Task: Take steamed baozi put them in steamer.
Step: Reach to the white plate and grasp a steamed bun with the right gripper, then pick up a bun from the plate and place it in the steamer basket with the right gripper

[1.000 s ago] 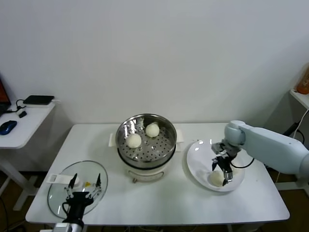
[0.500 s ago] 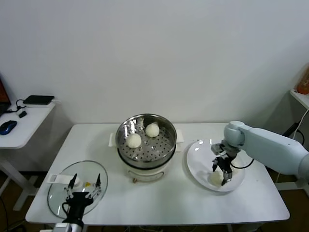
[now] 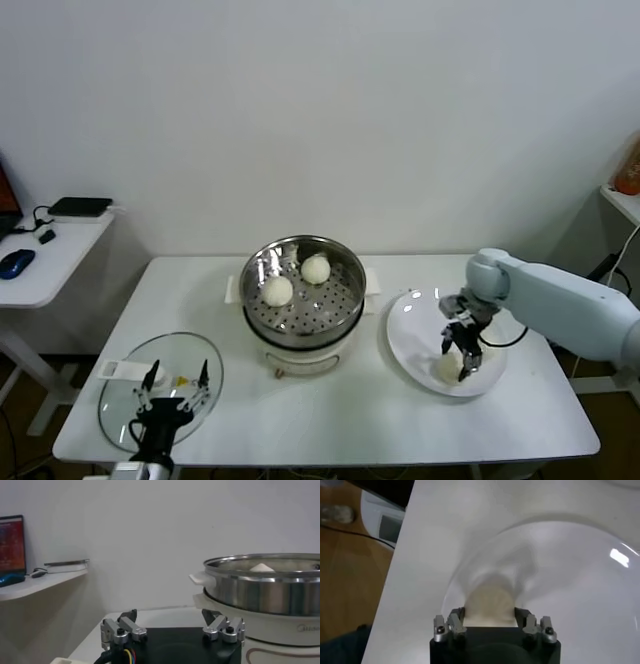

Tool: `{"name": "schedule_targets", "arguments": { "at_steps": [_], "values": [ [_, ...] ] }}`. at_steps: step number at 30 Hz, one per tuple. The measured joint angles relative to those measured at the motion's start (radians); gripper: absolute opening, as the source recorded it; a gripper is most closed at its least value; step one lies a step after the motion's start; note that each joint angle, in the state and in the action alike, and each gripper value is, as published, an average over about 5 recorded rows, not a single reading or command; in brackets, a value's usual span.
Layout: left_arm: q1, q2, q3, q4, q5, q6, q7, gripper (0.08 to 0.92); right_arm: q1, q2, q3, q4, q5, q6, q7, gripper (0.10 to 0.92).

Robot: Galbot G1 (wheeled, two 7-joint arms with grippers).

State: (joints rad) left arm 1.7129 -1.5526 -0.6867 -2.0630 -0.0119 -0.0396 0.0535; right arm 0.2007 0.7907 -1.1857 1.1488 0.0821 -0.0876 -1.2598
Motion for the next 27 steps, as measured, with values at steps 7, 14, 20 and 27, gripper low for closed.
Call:
{"name": "schedule_targets", "arguments": {
  "at_steps": [7,14,20,27],
  "values": [
    [-0.002,0.0,0.002,-0.001,0.0,-0.001,0.0,0.823,0.088,-0.01,-0.035,0.039,0.036,0.022,-0.022,0.662],
    [-0.001,0.0,0.003,-0.007,0.0,0.0,0.0,0.823,0.246,0.003,-0.094,0.099,0.088,0.072,-0.052,0.662],
    [0.001,0.002,0.004,-0.015,0.003,0.003,0.003,0.823,0.399,0.041,-0.121,0.14,0.101,0.151,-0.078,0.662],
    [0.0,0.003,0.006,-0.025,0.008,0.008,0.004,0.823,0.525,0.117,-0.118,0.172,0.104,0.232,-0.095,0.662]
  ]
}}
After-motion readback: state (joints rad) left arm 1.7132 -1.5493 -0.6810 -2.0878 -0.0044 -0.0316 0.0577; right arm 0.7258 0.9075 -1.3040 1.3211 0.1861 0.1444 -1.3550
